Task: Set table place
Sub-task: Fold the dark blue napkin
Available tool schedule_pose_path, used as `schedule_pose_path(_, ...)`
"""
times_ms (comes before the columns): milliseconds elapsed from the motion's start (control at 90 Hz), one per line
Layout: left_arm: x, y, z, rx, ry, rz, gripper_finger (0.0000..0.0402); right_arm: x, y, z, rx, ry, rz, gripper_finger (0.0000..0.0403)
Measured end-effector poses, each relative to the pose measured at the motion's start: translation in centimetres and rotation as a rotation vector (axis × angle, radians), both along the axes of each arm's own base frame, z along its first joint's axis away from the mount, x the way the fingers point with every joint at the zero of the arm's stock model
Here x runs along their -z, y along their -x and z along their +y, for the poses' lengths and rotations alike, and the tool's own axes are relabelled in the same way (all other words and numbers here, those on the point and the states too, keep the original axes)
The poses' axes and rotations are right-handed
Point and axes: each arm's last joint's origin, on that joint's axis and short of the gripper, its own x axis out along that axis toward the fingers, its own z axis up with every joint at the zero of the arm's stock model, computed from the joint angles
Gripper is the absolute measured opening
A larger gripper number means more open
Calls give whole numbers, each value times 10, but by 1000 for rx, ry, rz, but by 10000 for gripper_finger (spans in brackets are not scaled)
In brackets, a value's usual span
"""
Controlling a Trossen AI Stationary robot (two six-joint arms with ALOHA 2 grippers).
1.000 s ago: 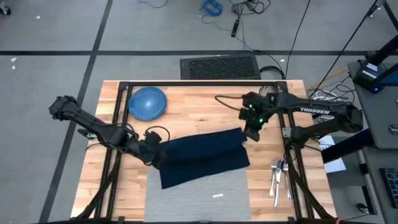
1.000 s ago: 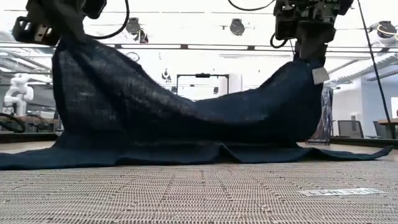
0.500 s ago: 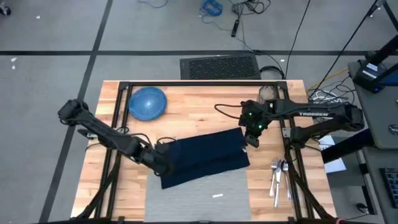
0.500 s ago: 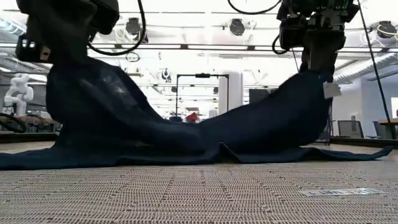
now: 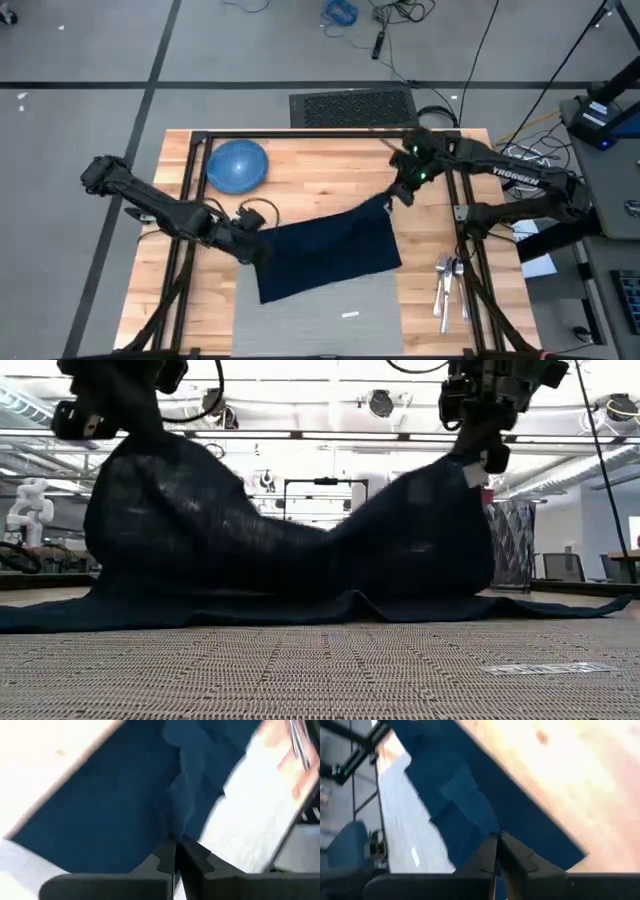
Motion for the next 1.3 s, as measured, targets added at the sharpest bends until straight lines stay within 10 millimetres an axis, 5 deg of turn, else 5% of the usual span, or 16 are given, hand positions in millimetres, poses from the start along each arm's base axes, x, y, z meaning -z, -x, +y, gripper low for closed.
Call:
schedule_pose_path(422, -7, 22, 43, -104, -138, 125, 0, -18, -7, -48, 94, 54, -46, 0)
schedule_pose_path(722, 0, 26, 52, -92, -182, 244, 0, -6, -17, -53, 62, 42, -8, 0)
schedule_pose_path(1122, -9, 26, 63, -136, -229, 160, 0, -45, -19, -61, 102, 135, -129, 0)
schedule_pose_path(1300, -11, 26, 64, -142, -243, 134, 0, -45, -16, -61, 104, 123, -104, 0)
